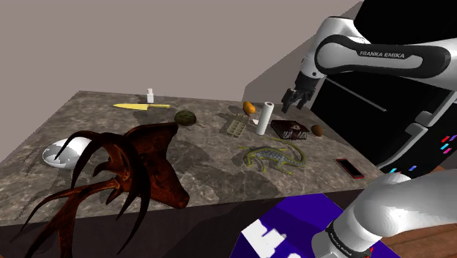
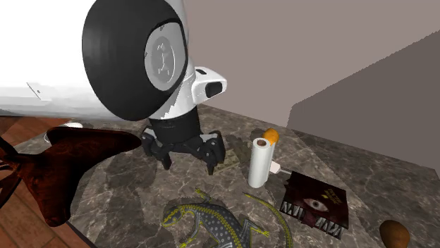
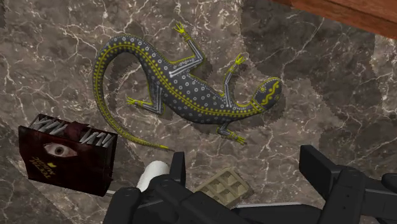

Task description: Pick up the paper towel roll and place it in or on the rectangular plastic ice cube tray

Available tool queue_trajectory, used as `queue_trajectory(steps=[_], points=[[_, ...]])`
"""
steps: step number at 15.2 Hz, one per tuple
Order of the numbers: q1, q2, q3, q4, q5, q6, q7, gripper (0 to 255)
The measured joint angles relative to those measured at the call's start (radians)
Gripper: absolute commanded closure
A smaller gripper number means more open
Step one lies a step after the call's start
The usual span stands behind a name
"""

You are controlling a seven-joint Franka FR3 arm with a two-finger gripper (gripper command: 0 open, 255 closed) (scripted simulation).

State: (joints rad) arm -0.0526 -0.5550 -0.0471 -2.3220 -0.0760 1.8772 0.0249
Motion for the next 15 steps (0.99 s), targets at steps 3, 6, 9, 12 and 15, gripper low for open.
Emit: queue_trajectory(steps=[3, 6, 9, 12, 15], points=[[-0.017, 0.094, -0.025, 0.030, -0.004, 0.077, -0.001, 0], [-0.031, 0.183, -0.049, 0.065, -0.002, 0.146, -0.001, 0], [-0.046, 0.291, -0.077, 0.139, 0.007, 0.194, -0.012, 0], [-0.058, 0.390, -0.099, 0.196, 0.022, 0.247, -0.018, 0], [-0.072, 0.493, -0.121, 0.277, 0.046, 0.281, -0.029, 0]])
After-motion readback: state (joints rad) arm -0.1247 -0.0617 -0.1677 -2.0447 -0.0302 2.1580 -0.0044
